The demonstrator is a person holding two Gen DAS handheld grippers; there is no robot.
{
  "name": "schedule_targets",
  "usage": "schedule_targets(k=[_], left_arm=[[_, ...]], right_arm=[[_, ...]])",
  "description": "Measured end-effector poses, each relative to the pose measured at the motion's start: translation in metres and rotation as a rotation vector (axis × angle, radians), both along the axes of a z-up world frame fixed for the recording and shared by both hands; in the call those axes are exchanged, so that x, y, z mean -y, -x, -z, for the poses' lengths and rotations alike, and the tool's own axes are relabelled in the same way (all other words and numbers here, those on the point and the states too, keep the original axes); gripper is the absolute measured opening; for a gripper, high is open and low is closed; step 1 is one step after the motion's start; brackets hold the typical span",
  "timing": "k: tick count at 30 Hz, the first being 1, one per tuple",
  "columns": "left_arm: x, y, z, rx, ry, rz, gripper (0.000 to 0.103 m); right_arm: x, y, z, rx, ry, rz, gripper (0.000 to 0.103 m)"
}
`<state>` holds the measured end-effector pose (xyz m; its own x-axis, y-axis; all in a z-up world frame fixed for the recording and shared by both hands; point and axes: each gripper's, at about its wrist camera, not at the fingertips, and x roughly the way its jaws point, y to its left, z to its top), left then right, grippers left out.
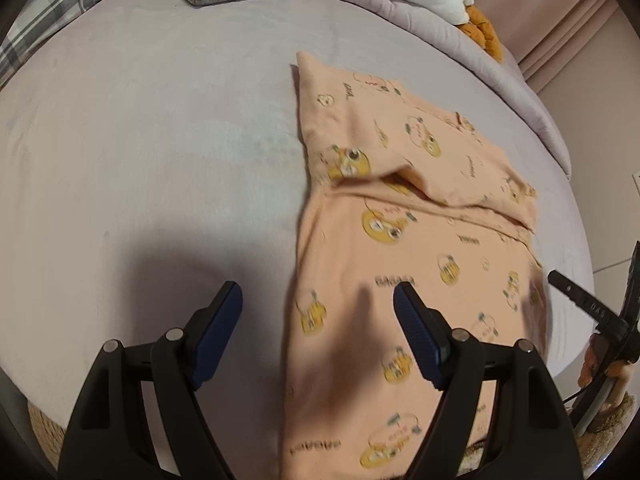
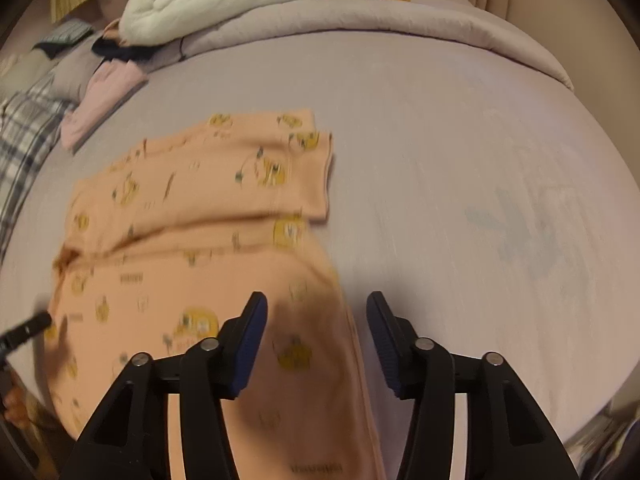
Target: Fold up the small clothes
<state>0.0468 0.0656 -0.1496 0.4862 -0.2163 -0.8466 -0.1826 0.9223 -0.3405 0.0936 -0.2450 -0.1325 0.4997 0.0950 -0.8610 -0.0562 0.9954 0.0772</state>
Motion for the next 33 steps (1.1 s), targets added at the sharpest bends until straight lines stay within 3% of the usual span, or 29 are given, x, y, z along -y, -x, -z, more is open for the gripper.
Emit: schedule_targets(k=[7,15,21,22,23,24,25,26,28,33], left_arm=[[0.007,0.015,0.005,-0.015,0.047,-0.006,0.078],[0.019,0.033,0.013,-0.025,0.092,0.022,0.076],[0.033,0.034,0.020,-0.030,0.133,0.072,0.055],[0.034,0.033,0.021,-0.028,0.125,0.061,0.046],[0.035,0.033,0.022,-0.026,0.111,0.048,0.039],[0.036,0.033,0.022,-0.022,0.093,0.039,0.025],[0.035,0.033,0.023,-0.021,0.093,0.035,0.015],[0.034,0.033,0.023,-0.019,0.104,0.033,0.010],[0.031,0.034,0.023,-0.016,0.137,0.019,0.007],[0.033,0.035,0.005,0.036,0.104,0.012,0.005]], right_arm=[[0.009,0.024,-0.001,-0.018,-0.008,0.008,0.060],[0.011,0.051,0.022,-0.097,-0.013,0.008,0.061],[0.005,0.056,0.037,-0.123,-0.049,-0.007,0.061],[0.002,0.055,0.038,-0.120,-0.055,-0.011,0.061],[-0.001,0.054,0.038,-0.115,-0.062,-0.017,0.058],[-0.003,0.053,0.039,-0.109,-0.069,-0.026,0.053],[-0.006,0.052,0.039,-0.097,-0.078,-0.035,0.038],[-0.008,0.050,0.039,-0.091,-0.080,-0.042,0.022],[-0.012,0.047,0.038,-0.084,-0.111,-0.051,0.008],[-0.014,0.044,0.024,-0.044,-0.184,-0.043,0.007]])
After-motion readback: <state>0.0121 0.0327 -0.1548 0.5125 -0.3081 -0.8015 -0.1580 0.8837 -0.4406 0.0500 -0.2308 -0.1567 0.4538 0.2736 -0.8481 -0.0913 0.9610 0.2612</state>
